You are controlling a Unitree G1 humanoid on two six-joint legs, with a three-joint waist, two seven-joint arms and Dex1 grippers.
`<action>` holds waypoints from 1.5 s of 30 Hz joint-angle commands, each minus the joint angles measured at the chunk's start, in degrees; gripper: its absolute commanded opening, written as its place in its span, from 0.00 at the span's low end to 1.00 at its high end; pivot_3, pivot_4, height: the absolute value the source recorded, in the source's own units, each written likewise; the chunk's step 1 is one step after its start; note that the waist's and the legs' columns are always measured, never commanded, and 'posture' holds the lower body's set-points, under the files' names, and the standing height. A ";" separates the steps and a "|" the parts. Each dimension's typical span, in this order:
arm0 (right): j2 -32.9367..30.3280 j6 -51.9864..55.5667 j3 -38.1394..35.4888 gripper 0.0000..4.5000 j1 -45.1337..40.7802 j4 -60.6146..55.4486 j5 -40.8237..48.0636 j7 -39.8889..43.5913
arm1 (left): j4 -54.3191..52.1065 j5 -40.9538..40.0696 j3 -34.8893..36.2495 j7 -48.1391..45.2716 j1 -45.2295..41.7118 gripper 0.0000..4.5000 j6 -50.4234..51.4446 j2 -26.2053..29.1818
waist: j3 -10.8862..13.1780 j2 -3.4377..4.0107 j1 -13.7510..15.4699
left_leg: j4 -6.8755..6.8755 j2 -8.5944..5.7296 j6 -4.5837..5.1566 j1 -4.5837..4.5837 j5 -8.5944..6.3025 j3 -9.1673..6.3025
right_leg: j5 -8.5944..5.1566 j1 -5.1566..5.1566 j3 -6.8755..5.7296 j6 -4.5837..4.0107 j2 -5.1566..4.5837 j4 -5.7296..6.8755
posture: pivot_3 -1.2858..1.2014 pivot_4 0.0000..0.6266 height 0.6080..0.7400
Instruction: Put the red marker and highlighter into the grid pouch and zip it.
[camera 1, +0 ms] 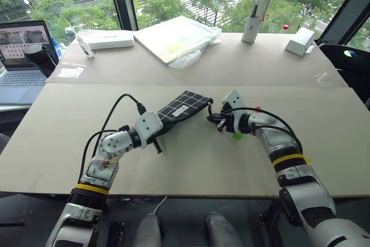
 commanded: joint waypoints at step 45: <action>-18.36 21.72 -10.11 0.99 8.40 -35.82 19.34 16.88 | 1.29 -0.41 0.06 -0.18 -1.61 0.00 -2.31 -2.31 | 0.03 -0.05 2.16 | 0.16 -0.04 -0.02 -0.12 0.01 -0.19 | 0.00 0.05 -0.17 0.01 -0.03 -0.03 | 0.52 0.24 1.00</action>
